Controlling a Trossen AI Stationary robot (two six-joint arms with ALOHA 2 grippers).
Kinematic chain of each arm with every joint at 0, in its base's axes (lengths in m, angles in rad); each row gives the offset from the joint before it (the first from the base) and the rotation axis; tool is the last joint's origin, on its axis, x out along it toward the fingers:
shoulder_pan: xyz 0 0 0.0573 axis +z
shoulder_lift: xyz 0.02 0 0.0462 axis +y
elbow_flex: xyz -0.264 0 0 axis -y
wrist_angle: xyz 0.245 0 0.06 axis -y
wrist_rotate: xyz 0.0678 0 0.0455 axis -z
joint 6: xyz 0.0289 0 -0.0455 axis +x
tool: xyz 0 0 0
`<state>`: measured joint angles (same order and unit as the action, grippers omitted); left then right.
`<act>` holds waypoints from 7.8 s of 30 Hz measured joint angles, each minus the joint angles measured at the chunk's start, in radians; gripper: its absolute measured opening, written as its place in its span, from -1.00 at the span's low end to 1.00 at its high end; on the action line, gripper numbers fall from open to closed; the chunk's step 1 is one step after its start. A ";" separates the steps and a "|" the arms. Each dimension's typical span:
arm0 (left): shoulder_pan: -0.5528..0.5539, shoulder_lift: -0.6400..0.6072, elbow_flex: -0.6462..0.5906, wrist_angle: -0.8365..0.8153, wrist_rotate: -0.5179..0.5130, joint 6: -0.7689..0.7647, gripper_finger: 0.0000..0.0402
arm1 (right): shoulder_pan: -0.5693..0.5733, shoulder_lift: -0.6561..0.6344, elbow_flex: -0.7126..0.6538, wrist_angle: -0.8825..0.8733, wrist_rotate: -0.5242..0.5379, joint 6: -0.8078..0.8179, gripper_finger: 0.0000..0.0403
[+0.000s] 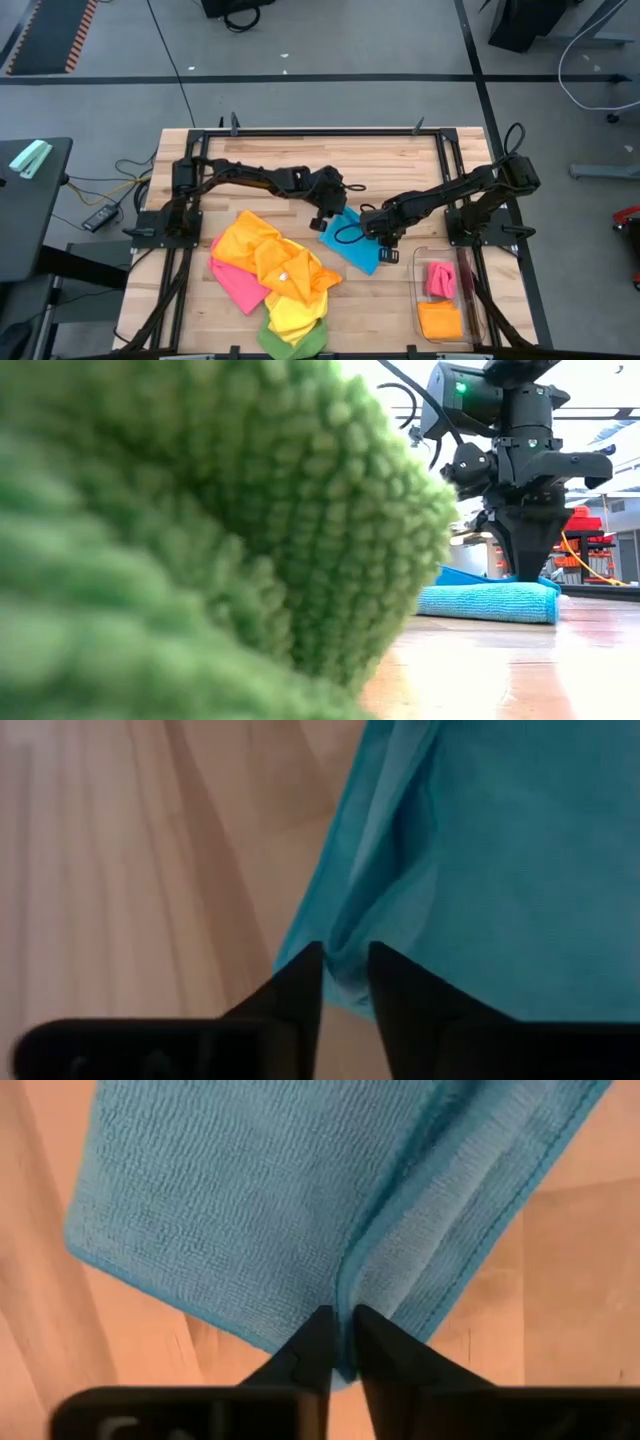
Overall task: Fold microfiber towels
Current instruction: Fold the blue towel
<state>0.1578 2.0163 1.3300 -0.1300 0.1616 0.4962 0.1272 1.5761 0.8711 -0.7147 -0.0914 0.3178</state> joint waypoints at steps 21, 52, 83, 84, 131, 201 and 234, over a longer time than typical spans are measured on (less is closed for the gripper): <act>-0.045 -0.059 0.001 -0.067 0.123 0.035 -0.15 | -0.029 -0.055 0.017 -0.197 -0.040 0.038 -0.21; -0.127 -0.057 0.000 -0.102 0.119 -0.030 -0.36 | -0.145 -0.067 -0.303 0.761 0.270 -0.307 -0.36; -0.127 -0.057 0.000 -0.123 0.118 -0.045 -0.35 | 0.103 -0.211 -0.222 0.416 0.189 -0.501 -0.26; -0.128 -0.057 0.000 -0.124 0.118 -0.056 -0.35 | 0.122 -0.210 -0.222 0.417 0.190 -0.501 -0.23; -0.214 -0.096 0.002 -0.281 0.120 -0.111 -0.41 | 0.012 -0.056 -0.265 0.812 0.094 -0.641 0.01; -0.233 -0.102 0.001 -0.334 0.033 -0.087 -0.59 | -0.058 0.037 -0.244 0.699 0.235 -0.554 -0.80; -0.182 -0.113 -0.444 0.757 -0.038 -0.431 -0.95 | -0.021 -0.019 -0.153 0.656 -0.230 -0.193 -0.96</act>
<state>-0.0238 1.9030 0.8860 0.6272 0.1240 0.0649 0.1066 1.5572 0.7185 -0.0586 -0.3211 0.1246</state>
